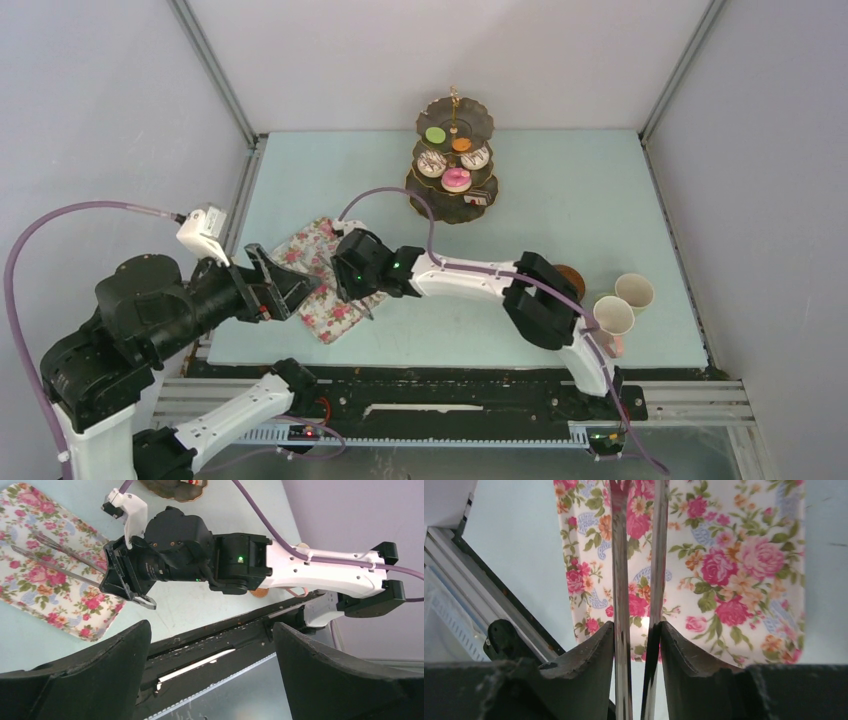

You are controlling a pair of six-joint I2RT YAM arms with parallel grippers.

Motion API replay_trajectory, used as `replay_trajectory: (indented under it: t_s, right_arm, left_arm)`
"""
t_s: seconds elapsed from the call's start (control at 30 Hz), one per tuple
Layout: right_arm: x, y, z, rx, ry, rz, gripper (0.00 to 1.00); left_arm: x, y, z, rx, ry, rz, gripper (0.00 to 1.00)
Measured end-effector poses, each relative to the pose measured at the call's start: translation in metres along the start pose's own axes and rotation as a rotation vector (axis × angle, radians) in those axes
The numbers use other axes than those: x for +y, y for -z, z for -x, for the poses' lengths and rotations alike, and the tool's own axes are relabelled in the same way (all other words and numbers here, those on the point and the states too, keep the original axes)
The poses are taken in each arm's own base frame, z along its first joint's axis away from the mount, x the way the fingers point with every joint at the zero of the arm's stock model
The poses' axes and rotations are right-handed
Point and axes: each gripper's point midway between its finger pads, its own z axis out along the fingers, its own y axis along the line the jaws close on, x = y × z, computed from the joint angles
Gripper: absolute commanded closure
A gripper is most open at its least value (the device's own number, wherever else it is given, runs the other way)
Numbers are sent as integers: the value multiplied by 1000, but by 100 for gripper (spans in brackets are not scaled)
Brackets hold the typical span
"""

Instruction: Serve the afternoon tea

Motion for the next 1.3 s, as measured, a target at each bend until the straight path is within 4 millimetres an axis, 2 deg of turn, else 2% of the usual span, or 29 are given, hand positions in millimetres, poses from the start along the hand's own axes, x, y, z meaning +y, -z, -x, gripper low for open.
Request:
replay_trajectory:
  t_s: [0.1, 0.2, 0.33, 0.47, 0.5, 0.6, 0.67, 0.73, 0.83, 0.93, 1.03, 1.2, 1.3]
  right_arm:
    - [-2, -18, -9, 40, -4, 16, 58]
    - [-13, -33, -20, 95, -24, 19, 53]
    - [-26, -44, -25, 157, -49, 11, 37]
    - [-25, -38, -8, 157, -44, 10, 6]
    - [-23, -36, -4, 152, -39, 15, 1]
    - [-22, -22, -1, 157, -26, 8, 0]
    - [-22, -6, 2, 156, -23, 0, 0]
    - [-24, 22, 2, 149, -23, -15, 0]
    - [-31, 76, 3, 110, -39, -34, 1]
    - [-54, 132, -7, 76, -92, -89, 2]
    - [-100, 176, -31, 73, -193, -210, 3]
    - [-196, 217, -79, 117, -378, -489, 4]
    - [-240, 242, -93, 104, -495, -613, 5]
  left_arm:
    - [5, 2, 2, 1, -20, 30, 2]
    - [9, 8, 5, -17, -38, 52, 2]
    - [15, 14, 12, -57, -51, 73, 2]
    - [19, 17, 13, -81, -51, 85, 2]
    - [20, 17, 12, -83, -51, 87, 2]
    - [21, 14, 10, -81, -51, 90, 2]
    - [22, 9, 10, -78, -52, 91, 2]
    - [22, 2, 8, -69, -53, 91, 2]
    - [21, -9, 4, -53, -54, 86, 2]
    - [19, -19, 0, -39, -53, 72, 2]
    - [15, -28, -2, -27, -53, 52, 2]
    - [9, -33, -1, -25, -52, 25, 2]
    - [6, -37, 1, -20, -53, 22, 2]
